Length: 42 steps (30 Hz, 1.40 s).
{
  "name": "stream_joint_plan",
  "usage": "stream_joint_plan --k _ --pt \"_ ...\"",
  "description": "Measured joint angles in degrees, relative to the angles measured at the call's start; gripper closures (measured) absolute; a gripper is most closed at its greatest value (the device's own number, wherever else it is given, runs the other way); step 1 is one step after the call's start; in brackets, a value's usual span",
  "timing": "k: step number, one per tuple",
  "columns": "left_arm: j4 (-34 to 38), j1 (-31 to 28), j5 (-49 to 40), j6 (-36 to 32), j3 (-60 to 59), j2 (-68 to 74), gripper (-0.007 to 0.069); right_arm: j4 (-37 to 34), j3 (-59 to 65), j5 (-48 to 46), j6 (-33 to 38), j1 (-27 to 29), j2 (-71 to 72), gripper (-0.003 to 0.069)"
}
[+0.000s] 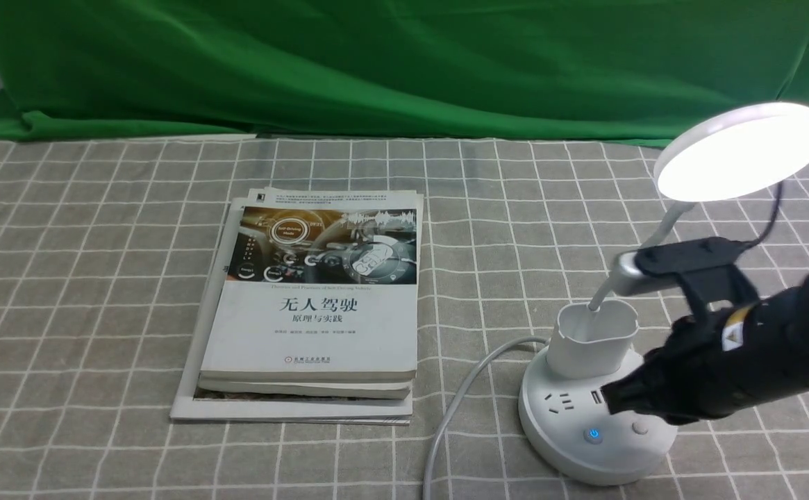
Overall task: Turn off the desk lamp on the grey coffee tablecloth by hand.
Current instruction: 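Press the power button on the lamp base to turn the lamp off with the right gripper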
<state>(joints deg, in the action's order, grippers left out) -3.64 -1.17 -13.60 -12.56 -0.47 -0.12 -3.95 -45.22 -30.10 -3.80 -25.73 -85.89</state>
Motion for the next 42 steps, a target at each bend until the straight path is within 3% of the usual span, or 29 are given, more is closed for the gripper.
stream_joint_plan --k 9,18,31,42 --pt "0.0 0.0 0.0 0.0 0.0 0.0 0.0604 0.3 -1.5 0.3 -1.4 -0.3 -5.4 0.0615" --pt "0.0 0.0 0.0 0.0 0.0 0.0 0.0604 0.9 -2.8 -2.7 -2.2 -0.3 0.4 0.0618" --pt "0.0 0.0 0.0 0.0 0.0 0.0 0.0604 1.0 -1.0 0.8 -3.0 -0.3 -6.1 0.0617" --pt "0.0 0.0 0.0 0.0 0.0 0.0 0.0604 1.1 0.0 -0.2 -5.7 -0.3 1.7 0.0622"
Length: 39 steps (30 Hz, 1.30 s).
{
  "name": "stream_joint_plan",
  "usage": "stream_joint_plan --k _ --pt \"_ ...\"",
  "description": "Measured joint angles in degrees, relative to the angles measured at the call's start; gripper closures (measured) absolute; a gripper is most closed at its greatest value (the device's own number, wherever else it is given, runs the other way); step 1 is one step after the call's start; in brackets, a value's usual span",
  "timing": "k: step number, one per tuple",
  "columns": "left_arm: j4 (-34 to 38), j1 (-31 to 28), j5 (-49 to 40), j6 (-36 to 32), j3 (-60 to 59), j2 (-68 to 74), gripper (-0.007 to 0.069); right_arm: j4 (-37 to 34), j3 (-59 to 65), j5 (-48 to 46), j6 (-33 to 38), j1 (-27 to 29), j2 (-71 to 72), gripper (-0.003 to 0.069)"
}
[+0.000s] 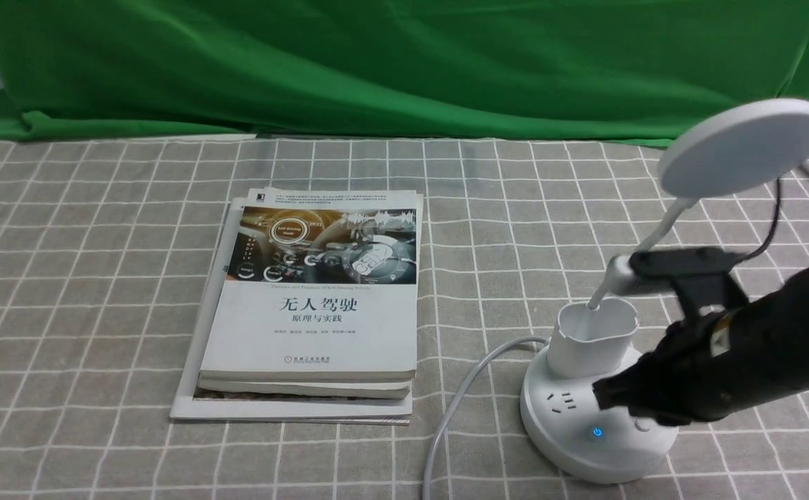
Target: Turn off the desk lamp on the grey coffee tablecloth by hand.
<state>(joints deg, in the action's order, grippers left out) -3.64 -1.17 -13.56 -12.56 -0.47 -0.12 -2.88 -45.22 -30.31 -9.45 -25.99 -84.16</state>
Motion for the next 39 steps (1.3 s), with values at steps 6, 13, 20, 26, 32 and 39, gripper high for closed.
stream_joint_plan --k 6,13,20,26,32,39 --pt "0.0 0.0 0.0 0.0 0.0 0.0 0.0604 3.9 0.1 -7.3 1.6 0.3 7.8 0.0621" --pt "0.0 0.0 0.0 0.0 0.0 0.0 0.0604 8.0 5.7 -11.5 5.1 8.9 21.3 0.0625" --pt "0.0 0.0 0.0 0.0 0.0 0.0 0.0604 8.0 18.5 6.2 5.7 11.5 47.2 0.0625" --pt "0.0 0.0 0.0 0.0 0.0 0.0 0.0604 9.2 27.0 15.4 5.9 11.5 63.6 0.0622" --pt "0.0 0.0 0.0 0.0 0.0 0.0 0.0604 8.5 29.5 16.1 2.9 11.5 74.7 0.0621" --pt "0.0 0.0 0.0 -0.1 0.0 0.0 0.0604 8.0 30.0 17.5 1.5 11.5 75.7 0.0621"
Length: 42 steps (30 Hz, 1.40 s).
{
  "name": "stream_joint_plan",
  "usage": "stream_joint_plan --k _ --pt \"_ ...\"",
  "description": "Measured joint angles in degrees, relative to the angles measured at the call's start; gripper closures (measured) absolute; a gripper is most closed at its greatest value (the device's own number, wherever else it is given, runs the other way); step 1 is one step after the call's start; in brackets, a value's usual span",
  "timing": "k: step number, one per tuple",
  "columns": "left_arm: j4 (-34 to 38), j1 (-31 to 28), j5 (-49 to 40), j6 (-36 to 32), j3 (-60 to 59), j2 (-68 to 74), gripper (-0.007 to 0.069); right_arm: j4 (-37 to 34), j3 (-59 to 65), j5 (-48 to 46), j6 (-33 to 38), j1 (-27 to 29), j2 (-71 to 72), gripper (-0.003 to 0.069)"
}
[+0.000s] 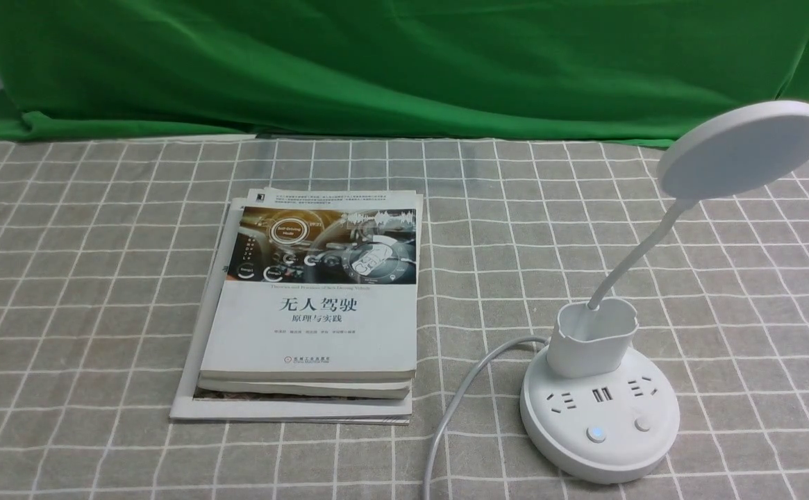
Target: Turn off the desk lamp on the grey coffee tablecloth by hand.
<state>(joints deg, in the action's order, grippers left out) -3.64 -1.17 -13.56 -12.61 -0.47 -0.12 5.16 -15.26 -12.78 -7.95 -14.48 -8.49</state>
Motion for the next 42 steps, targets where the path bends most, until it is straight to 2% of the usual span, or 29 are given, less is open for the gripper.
stream_joint_plan --k 5,11,16,42 --pt "0.0 0.0 0.0 0.1 0.0 0.0 0.0604 0.0 5.2 6.2 -0.1 0.6 1.2 0.0621" --pt "0.0 0.0 -0.1 0.1 0.0 0.0 0.0604 0.0 14.9 7.4 -0.1 3.4 7.7 0.0621" --pt "0.0 0.0 0.1 0.1 0.0 0.0 0.0604 0.1 15.8 -0.6 -0.1 4.6 8.4 0.0621" --pt "0.0 0.0 0.0 0.1 0.0 0.0 0.0604 -0.1 15.8 -0.6 -0.1 4.6 8.4 0.0603"
